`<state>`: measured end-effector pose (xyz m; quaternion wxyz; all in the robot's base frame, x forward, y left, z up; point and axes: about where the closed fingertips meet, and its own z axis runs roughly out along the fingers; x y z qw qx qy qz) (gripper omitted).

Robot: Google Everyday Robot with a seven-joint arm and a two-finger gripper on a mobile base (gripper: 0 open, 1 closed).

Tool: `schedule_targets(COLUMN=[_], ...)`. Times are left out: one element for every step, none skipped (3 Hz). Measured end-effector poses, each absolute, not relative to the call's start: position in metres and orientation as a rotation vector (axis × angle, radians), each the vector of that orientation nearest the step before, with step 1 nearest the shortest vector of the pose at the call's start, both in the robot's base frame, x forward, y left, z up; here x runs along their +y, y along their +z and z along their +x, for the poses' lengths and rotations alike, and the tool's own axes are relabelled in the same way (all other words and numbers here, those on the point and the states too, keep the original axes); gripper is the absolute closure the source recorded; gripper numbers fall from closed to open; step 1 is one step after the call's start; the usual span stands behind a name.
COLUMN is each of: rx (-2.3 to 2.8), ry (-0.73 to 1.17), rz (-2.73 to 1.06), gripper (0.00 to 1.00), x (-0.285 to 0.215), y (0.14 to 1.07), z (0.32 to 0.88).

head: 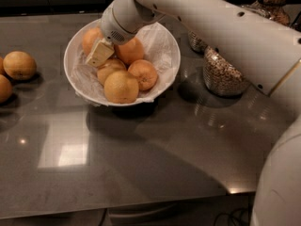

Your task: Pick orange from white bowl

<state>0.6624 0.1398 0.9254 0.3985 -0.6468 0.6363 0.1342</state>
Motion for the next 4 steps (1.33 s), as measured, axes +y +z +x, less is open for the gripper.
schedule_targets(rx=[1.653,1.653,1.653,1.653], ry=[0.355,0.355,0.355,0.355], rz=[-1.606,-1.606,-1.606,-1.606], gripper=[0.28,0.47,0.71,0.94], x=[0.1372,0.1372,0.1372,0.1372], y=[0.9063,0.9098,0.9098,0.9099], z=[0.6675,0.6669,0.6668,0.6668])
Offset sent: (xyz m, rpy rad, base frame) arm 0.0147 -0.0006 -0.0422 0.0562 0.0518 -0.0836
